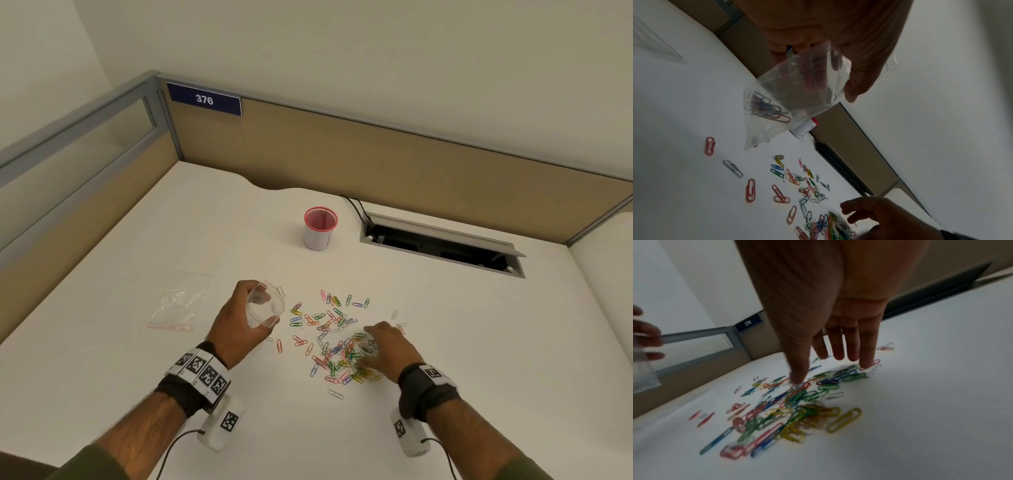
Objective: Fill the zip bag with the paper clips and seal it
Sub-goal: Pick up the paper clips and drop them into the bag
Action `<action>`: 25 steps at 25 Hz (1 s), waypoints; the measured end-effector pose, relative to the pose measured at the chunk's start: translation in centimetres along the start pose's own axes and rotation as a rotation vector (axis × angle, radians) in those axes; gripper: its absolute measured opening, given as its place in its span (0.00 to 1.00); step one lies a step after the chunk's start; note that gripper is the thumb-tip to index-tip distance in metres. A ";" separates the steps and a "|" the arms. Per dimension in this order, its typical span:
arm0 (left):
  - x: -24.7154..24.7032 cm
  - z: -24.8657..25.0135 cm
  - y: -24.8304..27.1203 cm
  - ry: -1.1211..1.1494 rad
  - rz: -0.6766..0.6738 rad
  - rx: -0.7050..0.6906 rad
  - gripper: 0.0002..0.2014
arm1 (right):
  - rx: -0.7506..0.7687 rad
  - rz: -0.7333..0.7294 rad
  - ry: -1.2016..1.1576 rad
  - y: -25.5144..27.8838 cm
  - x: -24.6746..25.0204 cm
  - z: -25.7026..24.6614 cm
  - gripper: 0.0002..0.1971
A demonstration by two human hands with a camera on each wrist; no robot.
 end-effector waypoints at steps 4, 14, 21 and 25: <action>-0.5 0.2 0.0 0.007 -0.015 -0.007 0.30 | 0.081 -0.091 0.171 1.0 -2.1 -1.7 0.47; 0.0 0.7 0.0 -0.005 -0.008 -0.025 0.30 | 0.189 0.049 0.203 -0.2 -2.4 -5.0 0.18; -0.3 1.0 0.1 0.000 -0.021 -0.029 0.30 | 0.189 0.071 0.311 -0.7 -2.3 -5.5 0.08; -0.6 1.1 -0.1 -0.001 -0.027 -0.020 0.30 | 0.043 0.113 0.118 -1.4 -0.1 -3.5 0.08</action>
Point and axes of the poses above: each hand's wrist, its own y-axis away from the middle knuckle, its own x-axis out of the back of the hand, z = x × y, the point moved 9 cm from there along -y, towards the middle knuckle, and after that the axes turned 3 degrees about z, right-handed, at the moved point
